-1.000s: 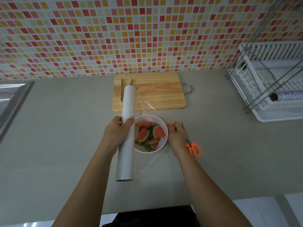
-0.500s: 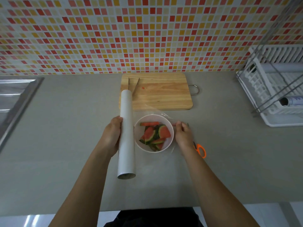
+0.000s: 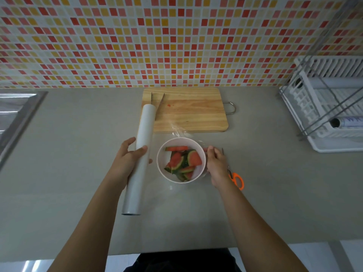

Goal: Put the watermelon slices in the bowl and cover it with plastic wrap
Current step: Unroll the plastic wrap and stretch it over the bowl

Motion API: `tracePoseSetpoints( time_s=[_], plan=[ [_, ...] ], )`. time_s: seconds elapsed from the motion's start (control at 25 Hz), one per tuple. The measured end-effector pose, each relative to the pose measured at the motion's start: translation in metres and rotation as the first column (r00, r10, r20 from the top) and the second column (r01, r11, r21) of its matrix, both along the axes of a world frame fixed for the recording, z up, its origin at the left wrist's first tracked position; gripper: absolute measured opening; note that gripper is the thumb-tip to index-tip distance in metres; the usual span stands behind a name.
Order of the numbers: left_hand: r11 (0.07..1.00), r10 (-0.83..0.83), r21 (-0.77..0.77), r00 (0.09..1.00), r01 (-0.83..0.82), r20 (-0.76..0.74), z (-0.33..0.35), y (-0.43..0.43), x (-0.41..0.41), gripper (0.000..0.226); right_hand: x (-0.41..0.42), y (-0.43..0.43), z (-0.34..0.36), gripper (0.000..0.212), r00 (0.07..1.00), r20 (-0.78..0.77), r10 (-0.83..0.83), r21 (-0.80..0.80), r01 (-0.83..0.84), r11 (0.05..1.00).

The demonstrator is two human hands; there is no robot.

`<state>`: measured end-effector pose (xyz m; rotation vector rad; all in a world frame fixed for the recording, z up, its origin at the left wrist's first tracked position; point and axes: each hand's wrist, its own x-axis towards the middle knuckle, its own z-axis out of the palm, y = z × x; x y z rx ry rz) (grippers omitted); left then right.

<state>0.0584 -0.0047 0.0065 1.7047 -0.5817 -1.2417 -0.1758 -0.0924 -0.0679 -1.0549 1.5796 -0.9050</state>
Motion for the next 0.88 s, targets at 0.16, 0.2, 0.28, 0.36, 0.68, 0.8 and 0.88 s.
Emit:
tracePoseSetpoints(
  time_s=[0.16, 0.2, 0.28, 0.36, 0.68, 0.8, 0.88],
  plan=[
    [0.999, 0.028, 0.020, 0.997, -0.030, 0.070, -0.018, 0.002, -0.013, 0.050, 0.004, 0.001, 0.000, 0.036, 0.997, 0.071, -0.007, 0.072, 0.002, 0.997],
    [0.999, 0.029, 0.020, 0.996, -0.031, 0.082, -0.022, 0.002, -0.018, 0.050, 0.006, 0.002, 0.001, 0.037, 0.994, 0.106, -0.008, 0.108, -0.004, 0.994],
    [1.000, 0.003, 0.021, 0.992, -0.006, 0.129, -0.027, 0.004, -0.026, 0.054, 0.008, 0.003, 0.004, 0.037, 0.983, 0.181, -0.018, 0.165, -0.012, 0.986],
    [0.999, -0.032, 0.033, 0.976, 0.025, 0.213, -0.029, 0.003, -0.030, 0.058, 0.009, 0.004, 0.004, 0.039, 0.979, 0.201, -0.024, 0.183, -0.013, 0.983],
    [0.999, -0.043, 0.024, 0.956, 0.038, 0.290, -0.031, 0.002, -0.034, 0.059, 0.012, 0.009, -0.003, 0.052, 0.990, -0.082, -0.112, 0.020, 0.114, 0.993],
    [0.999, -0.039, 0.018, 0.947, 0.035, 0.319, -0.032, 0.002, -0.036, 0.060, 0.008, 0.002, -0.002, 0.041, 0.975, -0.205, -0.089, 0.000, 0.091, 0.996],
    [0.999, -0.038, 0.021, 0.944, 0.033, 0.329, -0.032, 0.002, -0.036, 0.060, 0.002, -0.003, -0.002, 0.034, 0.953, -0.294, -0.070, -0.034, 0.063, 0.997]
  ],
)
